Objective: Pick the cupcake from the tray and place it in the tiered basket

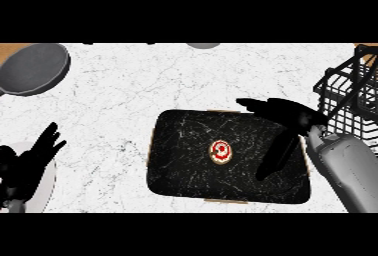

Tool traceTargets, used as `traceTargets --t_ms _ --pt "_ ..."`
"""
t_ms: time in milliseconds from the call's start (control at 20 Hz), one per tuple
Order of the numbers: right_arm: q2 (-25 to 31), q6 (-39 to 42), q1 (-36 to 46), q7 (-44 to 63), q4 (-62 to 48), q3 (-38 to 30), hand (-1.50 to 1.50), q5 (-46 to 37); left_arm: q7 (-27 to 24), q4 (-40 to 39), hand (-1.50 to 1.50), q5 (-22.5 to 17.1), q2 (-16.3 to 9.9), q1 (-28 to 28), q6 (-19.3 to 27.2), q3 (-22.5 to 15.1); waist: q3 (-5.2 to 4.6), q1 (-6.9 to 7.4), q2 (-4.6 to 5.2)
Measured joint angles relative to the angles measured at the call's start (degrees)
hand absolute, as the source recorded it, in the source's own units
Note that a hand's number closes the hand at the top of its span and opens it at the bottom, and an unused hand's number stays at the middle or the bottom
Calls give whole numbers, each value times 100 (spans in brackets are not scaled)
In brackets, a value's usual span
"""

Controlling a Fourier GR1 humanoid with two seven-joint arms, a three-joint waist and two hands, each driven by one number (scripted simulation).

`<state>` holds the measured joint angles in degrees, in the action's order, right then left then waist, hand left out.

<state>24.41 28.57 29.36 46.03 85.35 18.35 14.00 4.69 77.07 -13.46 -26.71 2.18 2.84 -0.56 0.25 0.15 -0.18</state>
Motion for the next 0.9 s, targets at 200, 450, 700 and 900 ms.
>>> traceTargets --t_ms 200,450,700,900 --pt "-72 287 -158 -78 -68 -202 -150 -49 87 77 0 72 66 20 -78 106 0 3 0" --pt "-322 456 -427 -230 -82 -329 -150 -292 227 177 0 154 102 74 -248 261 -9 3 5" --pt "-584 567 -479 -295 -114 -534 -150 -552 243 121 0 329 243 19 -357 407 -3 6 4" --pt "-803 646 -539 -604 -342 -551 -150 -933 170 94 0 444 335 18 -438 516 -2 10 3"
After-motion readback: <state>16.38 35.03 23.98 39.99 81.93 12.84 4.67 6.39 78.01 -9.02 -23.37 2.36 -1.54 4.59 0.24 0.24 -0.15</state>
